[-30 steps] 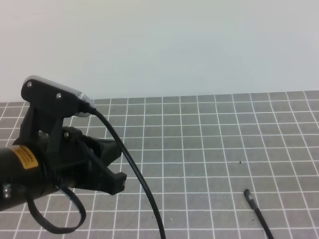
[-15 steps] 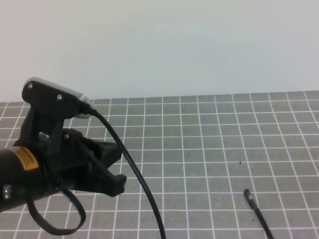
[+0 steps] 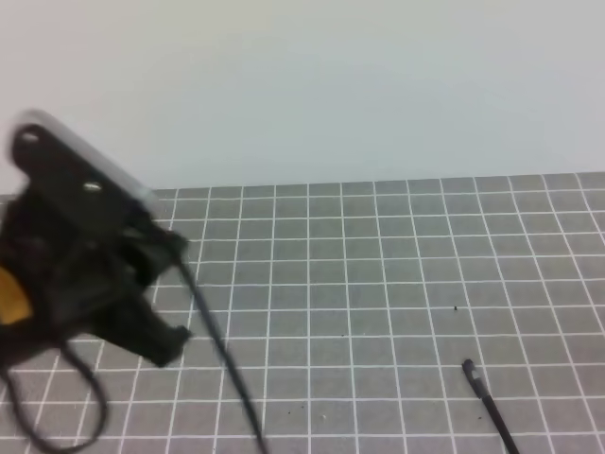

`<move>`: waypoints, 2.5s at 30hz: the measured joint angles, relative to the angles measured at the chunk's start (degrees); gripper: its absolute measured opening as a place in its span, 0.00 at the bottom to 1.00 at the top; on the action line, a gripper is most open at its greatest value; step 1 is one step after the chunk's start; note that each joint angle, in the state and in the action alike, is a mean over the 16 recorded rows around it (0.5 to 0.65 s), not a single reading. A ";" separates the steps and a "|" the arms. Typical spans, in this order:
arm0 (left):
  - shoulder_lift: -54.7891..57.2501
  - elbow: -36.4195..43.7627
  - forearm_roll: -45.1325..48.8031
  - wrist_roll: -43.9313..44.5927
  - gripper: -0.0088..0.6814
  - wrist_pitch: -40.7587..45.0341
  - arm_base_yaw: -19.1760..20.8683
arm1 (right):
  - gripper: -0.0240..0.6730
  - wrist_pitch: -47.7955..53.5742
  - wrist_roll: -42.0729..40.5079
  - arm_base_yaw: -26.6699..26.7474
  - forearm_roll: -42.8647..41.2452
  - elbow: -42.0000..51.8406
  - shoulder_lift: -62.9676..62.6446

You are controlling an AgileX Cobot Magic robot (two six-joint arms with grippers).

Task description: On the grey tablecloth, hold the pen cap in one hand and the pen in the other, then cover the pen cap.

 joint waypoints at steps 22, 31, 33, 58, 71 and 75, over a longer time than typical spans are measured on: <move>-41.63 34.61 -9.16 -2.58 0.01 -16.89 25.81 | 0.03 -0.11 0.00 0.00 0.00 0.00 0.00; -52.86 46.00 -8.07 -1.96 0.01 -11.06 28.23 | 0.03 -0.08 0.00 0.00 0.01 0.00 0.00; -53.81 46.76 -7.63 -1.76 0.01 -9.11 28.32 | 0.03 -0.07 0.00 0.00 0.01 0.00 0.00; -54.18 46.99 -6.06 -0.90 0.01 -3.22 28.38 | 0.04 -0.11 0.00 -0.42 -0.20 0.00 -0.57; -54.22 46.99 -6.06 -0.90 0.01 -3.22 28.38 | 0.04 -14.93 0.62 -12.99 3.51 2.44 -11.87; -54.18 46.99 -6.06 -0.90 0.01 -3.22 28.38 | 0.04 -25.28 2.33 -19.56 4.98 5.41 -17.61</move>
